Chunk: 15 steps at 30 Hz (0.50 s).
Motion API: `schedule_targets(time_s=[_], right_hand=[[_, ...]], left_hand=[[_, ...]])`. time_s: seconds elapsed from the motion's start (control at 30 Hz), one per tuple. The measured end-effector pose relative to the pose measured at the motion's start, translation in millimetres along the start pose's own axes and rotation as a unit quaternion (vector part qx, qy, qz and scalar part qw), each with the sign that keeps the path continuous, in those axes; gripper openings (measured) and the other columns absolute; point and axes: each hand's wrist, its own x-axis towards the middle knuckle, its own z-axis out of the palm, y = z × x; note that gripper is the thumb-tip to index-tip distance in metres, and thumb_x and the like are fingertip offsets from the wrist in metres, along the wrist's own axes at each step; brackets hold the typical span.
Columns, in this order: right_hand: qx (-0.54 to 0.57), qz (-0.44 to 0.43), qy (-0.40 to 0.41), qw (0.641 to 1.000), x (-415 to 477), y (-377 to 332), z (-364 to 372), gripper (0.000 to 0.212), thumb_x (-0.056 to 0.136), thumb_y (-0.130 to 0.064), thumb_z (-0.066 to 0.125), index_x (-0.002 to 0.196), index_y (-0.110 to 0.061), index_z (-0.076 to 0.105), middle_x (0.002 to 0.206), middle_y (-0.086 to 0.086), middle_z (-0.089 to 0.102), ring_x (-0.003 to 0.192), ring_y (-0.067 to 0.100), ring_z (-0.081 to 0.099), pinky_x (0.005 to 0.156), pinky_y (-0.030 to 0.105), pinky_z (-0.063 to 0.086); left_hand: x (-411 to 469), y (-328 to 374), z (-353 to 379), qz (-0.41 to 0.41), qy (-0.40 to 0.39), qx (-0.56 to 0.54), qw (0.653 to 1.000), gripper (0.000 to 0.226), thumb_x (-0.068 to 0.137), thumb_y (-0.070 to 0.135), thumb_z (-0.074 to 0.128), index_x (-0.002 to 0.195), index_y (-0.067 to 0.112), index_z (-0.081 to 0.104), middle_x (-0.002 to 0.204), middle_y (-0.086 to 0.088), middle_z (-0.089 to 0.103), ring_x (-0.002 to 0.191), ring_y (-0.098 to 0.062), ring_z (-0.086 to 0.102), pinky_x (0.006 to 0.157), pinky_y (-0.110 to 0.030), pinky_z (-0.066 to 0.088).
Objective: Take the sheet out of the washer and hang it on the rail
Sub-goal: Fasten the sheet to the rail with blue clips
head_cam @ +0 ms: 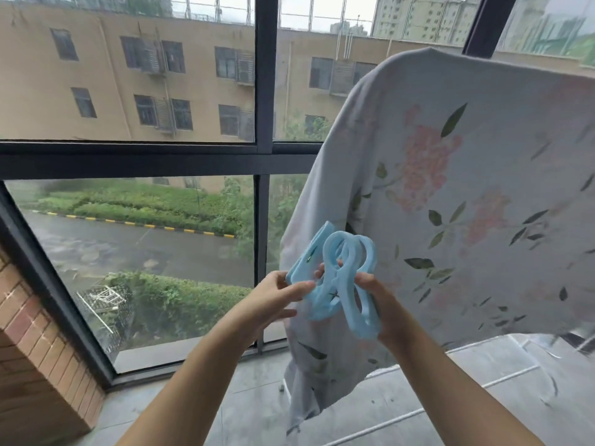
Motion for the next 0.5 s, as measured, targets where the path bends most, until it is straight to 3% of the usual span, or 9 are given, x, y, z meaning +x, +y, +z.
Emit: schedule_targets(time_s=[0.07, 0.13, 0.23, 0.3, 0.37, 0.43, 0.5], right_hand=[[-0.011, -0.012, 0.022, 1.0, -6, -2, -17, 0.043, 0.08, -0.039, 0.058, 0.116, -0.016, 0.064, 0.105, 0.004, 0.068, 0.099, 0.016, 0.065, 0.081, 0.024, 0.053], [-0.017, -0.028, 0.038, 0.999, -15, -8, -37, 0.032, 0.078, -0.043, 0.064, 0.106, -0.029, 0.07, 0.102, -0.001, 0.069, 0.096, 0.013, 0.065, 0.081, 0.023, 0.053], [0.003, -0.013, 0.026, 1.0, -31, -19, -79, 0.049, 0.07, -0.046, 0.065, 0.111, -0.02, 0.066, 0.106, 0.009, 0.066, 0.099, 0.023, 0.062, 0.09, 0.032, 0.051], [-0.005, -0.001, 0.005, 1.0, -44, -37, -116, 0.049, 0.068, -0.044, 0.063, 0.11, -0.017, 0.066, 0.102, 0.015, 0.064, 0.095, 0.031, 0.06, 0.088, 0.036, 0.051], [-0.025, 0.002, -0.01, 1.0, -51, -53, -149, 0.05, 0.07, -0.04, 0.061, 0.112, -0.014, 0.066, 0.114, 0.022, 0.063, 0.106, 0.04, 0.059, 0.095, 0.047, 0.048], [-0.032, -0.01, -0.005, 0.999, -56, -75, -183, 0.045, 0.07, -0.031, 0.059, 0.108, -0.009, 0.066, 0.102, 0.013, 0.071, 0.092, 0.026, 0.068, 0.081, 0.035, 0.056], [-0.069, -0.031, 0.022, 0.997, -59, -104, -213, 0.034, 0.063, -0.02, 0.058, 0.093, -0.005, 0.062, 0.072, 0.005, 0.066, 0.063, 0.015, 0.061, 0.057, 0.024, 0.049]], left_hand=[[5, 6, 25, 0.029, 0.014, -0.037, 0.999, 0.031, 0.069, 0.038, 0.072, 0.096, 0.022, 0.072, 0.099, 0.003, 0.073, 0.098, -0.012, 0.067, 0.094, -0.041, 0.051], [11, 11, 55, 0.064, 0.046, -0.086, 0.993, 0.02, 0.07, 0.026, 0.069, 0.088, 0.018, 0.075, 0.085, 0.005, 0.075, 0.084, -0.01, 0.069, 0.081, -0.032, 0.055], [20, 23, 90, 0.132, 0.111, -0.07, 0.983, 0.027, 0.074, 0.013, 0.075, 0.099, 0.013, 0.067, 0.084, 0.006, 0.075, 0.078, -0.004, 0.069, 0.067, -0.018, 0.055], [27, 42, 107, 0.166, 0.163, -0.013, 0.973, 0.035, 0.078, 0.009, 0.076, 0.11, 0.009, 0.063, 0.09, 0.002, 0.074, 0.081, -0.004, 0.069, 0.067, -0.017, 0.053], [30, 70, 112, 0.202, 0.2, 0.063, 0.956, 0.049, 0.073, 0.02, 0.081, 0.117, 0.008, 0.062, 0.096, 0.0, 0.073, 0.085, -0.008, 0.069, 0.072, -0.022, 0.054], [28, 105, 126, 0.248, 0.227, 0.141, 0.931, 0.061, 0.062, 0.038, 0.08, 0.116, 0.014, 0.064, 0.097, -0.001, 0.073, 0.087, -0.014, 0.07, 0.078, -0.029, 0.055], [25, 142, 144, 0.304, 0.257, 0.241, 0.885, 0.05, 0.063, 0.038, 0.077, 0.109, 0.022, 0.066, 0.094, 0.003, 0.073, 0.085, -0.014, 0.07, 0.079, -0.03, 0.056]])
